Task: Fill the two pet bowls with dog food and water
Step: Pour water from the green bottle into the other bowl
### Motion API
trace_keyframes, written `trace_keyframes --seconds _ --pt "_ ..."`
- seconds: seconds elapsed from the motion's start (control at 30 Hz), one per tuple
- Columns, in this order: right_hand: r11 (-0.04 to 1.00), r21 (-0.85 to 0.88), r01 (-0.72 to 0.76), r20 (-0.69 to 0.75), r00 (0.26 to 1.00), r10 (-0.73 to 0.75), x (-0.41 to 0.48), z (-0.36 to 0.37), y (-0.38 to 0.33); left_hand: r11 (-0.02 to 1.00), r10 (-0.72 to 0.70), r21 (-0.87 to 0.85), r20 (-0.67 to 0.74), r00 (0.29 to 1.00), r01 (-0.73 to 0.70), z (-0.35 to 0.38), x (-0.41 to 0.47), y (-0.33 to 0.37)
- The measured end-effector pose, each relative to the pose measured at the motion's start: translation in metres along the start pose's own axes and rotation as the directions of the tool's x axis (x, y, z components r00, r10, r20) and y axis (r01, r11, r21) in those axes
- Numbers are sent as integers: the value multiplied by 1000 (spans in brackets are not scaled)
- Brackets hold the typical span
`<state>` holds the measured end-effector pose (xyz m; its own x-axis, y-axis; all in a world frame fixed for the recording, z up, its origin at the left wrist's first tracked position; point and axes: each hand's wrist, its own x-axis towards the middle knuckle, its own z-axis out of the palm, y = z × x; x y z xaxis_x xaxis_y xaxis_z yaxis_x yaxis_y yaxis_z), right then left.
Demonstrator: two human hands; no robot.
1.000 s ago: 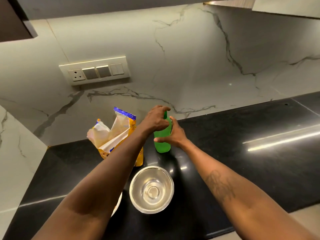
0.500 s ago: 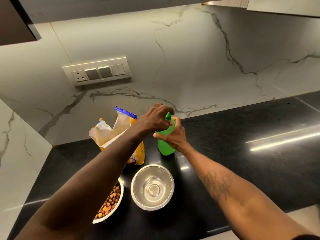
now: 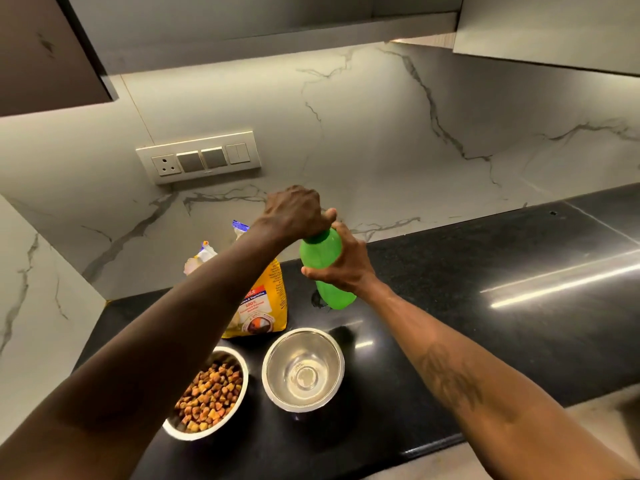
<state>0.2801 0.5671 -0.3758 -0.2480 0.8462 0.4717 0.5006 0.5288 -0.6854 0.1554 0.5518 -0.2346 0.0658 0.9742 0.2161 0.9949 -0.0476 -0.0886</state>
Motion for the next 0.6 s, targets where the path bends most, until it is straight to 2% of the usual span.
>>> trace_keyframes --seconds 0.1,0.17,0.23,0.27,0.3,0.33,0.37,0.4,0.43,0.5,0.57,0.6 --pt "997 7 82 -2 997 -82 -3 -8 -3 934 -183 -277 177 967 227 -5 2 -14" --pt "995 13 99 -17 995 -99 -3 -14 -6 810 -232 -464 308 923 359 -8 -1 -23" --pt "992 -1 129 4 992 -129 -5 -19 -8 727 -239 -516 429 871 453 -18 -5 -26" --pt "989 -18 147 18 989 -147 -6 -20 -8 755 -227 -477 453 862 450 -20 -5 -29" --pt "988 -27 150 25 988 -149 -7 -21 -7 816 -188 -420 458 869 398 -21 -4 -33" --pt "991 -21 133 23 991 -133 -8 -22 -5 910 -97 -326 434 896 257 -24 -5 -36" --pt "995 -6 102 12 995 -102 -8 -25 -4 967 48 -249 391 919 55 -23 -6 -36" --pt "998 11 66 1 998 -66 -8 -28 -2 963 210 -232 335 919 -136 -24 -10 -34" --pt "999 18 36 -1 999 -36 -8 -30 -2 925 332 -280 267 905 -257 -24 -14 -30" --pt "1000 7 22 20 1000 -22 -7 -34 -3 873 432 -318 153 889 -370 -23 -16 -23" --pt "999 -10 48 47 998 -47 -7 -37 -5 901 417 -200 147 897 -386 -27 -17 -17" --pt "997 -18 69 57 996 -68 -8 -37 -5 917 380 -201 180 907 -345 -30 -18 -16"
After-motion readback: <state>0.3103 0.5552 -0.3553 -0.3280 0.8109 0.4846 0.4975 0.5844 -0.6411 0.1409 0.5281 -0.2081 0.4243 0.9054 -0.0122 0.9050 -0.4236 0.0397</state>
